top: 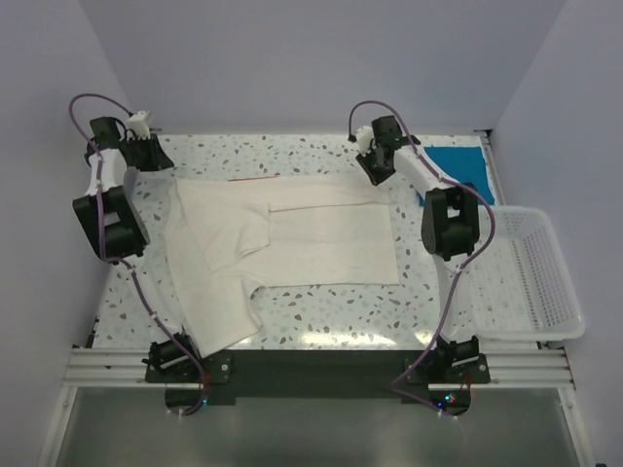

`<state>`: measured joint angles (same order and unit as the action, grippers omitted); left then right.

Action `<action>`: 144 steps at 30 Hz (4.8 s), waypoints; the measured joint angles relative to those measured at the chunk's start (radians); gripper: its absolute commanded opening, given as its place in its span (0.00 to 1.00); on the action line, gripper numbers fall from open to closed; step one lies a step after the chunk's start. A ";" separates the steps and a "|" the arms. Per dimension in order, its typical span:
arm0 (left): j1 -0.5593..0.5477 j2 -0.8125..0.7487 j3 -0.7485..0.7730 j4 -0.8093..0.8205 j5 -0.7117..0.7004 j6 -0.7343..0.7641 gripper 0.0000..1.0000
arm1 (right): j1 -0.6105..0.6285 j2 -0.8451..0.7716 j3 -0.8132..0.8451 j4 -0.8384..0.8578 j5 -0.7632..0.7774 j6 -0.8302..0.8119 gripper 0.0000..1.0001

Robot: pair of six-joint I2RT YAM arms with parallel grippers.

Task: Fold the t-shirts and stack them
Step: Fold the tshirt

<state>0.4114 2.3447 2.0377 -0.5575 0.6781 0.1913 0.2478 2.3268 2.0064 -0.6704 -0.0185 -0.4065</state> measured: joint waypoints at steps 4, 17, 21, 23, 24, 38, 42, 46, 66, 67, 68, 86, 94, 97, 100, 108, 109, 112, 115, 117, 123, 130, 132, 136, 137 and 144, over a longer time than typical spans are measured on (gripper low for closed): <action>-0.027 -0.006 -0.055 -0.042 0.000 0.049 0.22 | 0.009 0.000 0.000 -0.026 -0.021 -0.021 0.25; -0.061 -0.023 -0.197 -0.111 -0.108 0.083 0.22 | 0.041 0.098 0.063 -0.006 0.139 -0.136 0.22; -0.062 0.053 -0.064 -0.148 -0.103 0.071 0.37 | 0.042 0.178 0.192 0.008 0.166 -0.151 0.29; -0.064 0.085 0.003 -0.163 -0.091 0.074 0.42 | 0.042 0.202 0.235 0.015 0.171 -0.154 0.39; -0.065 0.090 0.017 -0.165 -0.090 0.082 0.50 | 0.042 0.204 0.240 0.016 0.170 -0.154 0.46; -0.047 -0.528 -0.348 -0.544 0.019 0.658 0.72 | 0.059 -0.357 -0.077 -0.272 -0.110 -0.269 0.84; -0.043 -0.741 -0.616 -0.661 -0.023 0.848 0.66 | 0.094 -0.557 -0.320 -0.345 -0.151 -0.351 0.70; -0.052 -0.814 -0.839 -0.719 -0.100 0.955 0.65 | 0.156 -0.639 -0.622 -0.359 -0.128 -0.409 0.54; -0.074 -0.907 -1.087 -0.632 -0.268 0.972 0.62 | 0.197 -0.638 -0.934 -0.099 -0.018 -0.484 0.43; -0.074 -0.907 -1.087 -0.626 -0.268 0.970 0.62 | 0.199 -0.638 -0.944 -0.092 -0.017 -0.485 0.43; -0.074 -0.907 -1.087 -0.624 -0.268 0.970 0.62 | 0.200 -0.638 -0.954 -0.086 -0.018 -0.485 0.43; -0.109 -0.981 -1.147 -0.569 -0.305 1.088 0.53 | 0.217 -0.623 -1.011 -0.013 0.045 -0.484 0.00; -0.211 -0.998 -1.297 -0.439 -0.369 1.111 0.58 | 0.217 -0.622 -1.007 -0.017 0.046 -0.475 0.00; -0.224 -0.995 -1.345 -0.372 -0.405 1.110 0.59 | 0.217 -0.621 -1.006 -0.018 0.046 -0.474 0.00; -0.236 -1.010 -1.378 -0.317 -0.438 1.109 0.53 | 0.217 -0.618 -1.002 -0.022 0.046 -0.473 0.00; -0.251 -1.033 -1.411 -0.234 -0.491 1.110 0.07 | 0.217 -0.611 -0.991 -0.034 0.045 -0.469 0.00; -0.251 -1.029 -1.405 -0.234 -0.490 1.110 0.01 | 0.217 -0.611 -0.989 -0.037 0.043 -0.469 0.00; -0.250 -1.009 -1.376 -0.263 -0.484 1.113 0.00 | 0.207 -0.611 -0.981 -0.050 0.025 -0.469 0.00; -0.241 -0.991 -1.333 -0.331 -0.461 1.115 0.00 | 0.187 -0.613 -0.965 -0.080 -0.003 -0.470 0.00; -0.230 -0.989 -1.281 -0.393 -0.441 1.119 0.00 | 0.171 -0.623 -0.955 -0.100 -0.021 -0.470 0.00; -0.161 -1.001 -1.160 -0.511 -0.386 1.155 0.00 | 0.148 -0.724 -0.953 -0.160 -0.055 -0.475 0.00; -0.079 -1.025 -1.116 -0.644 -0.353 1.211 0.00 | 0.145 -0.783 -0.953 -0.235 -0.082 -0.485 0.00; -0.060 -1.030 -1.095 -0.681 -0.348 1.224 0.00 | 0.145 -0.800 -0.954 -0.263 -0.088 -0.492 0.00; -0.052 -1.015 -1.006 -0.730 -0.326 1.225 0.00 | 0.137 -0.812 -0.934 -0.315 -0.104 -0.506 0.00; -0.052 -0.995 -0.965 -0.739 -0.315 1.221 0.00 | 0.132 -0.804 -0.917 -0.327 -0.106 -0.511 0.00; -0.053 -0.763 -0.674 -0.724 -0.239 1.145 0.00 | 0.097 -0.652 -0.705 -0.373 -0.106 -0.547 0.00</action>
<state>0.3584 1.5814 1.3640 -1.2819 0.4393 1.3365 0.3450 1.6745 1.3018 -1.0431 -0.1249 -0.9531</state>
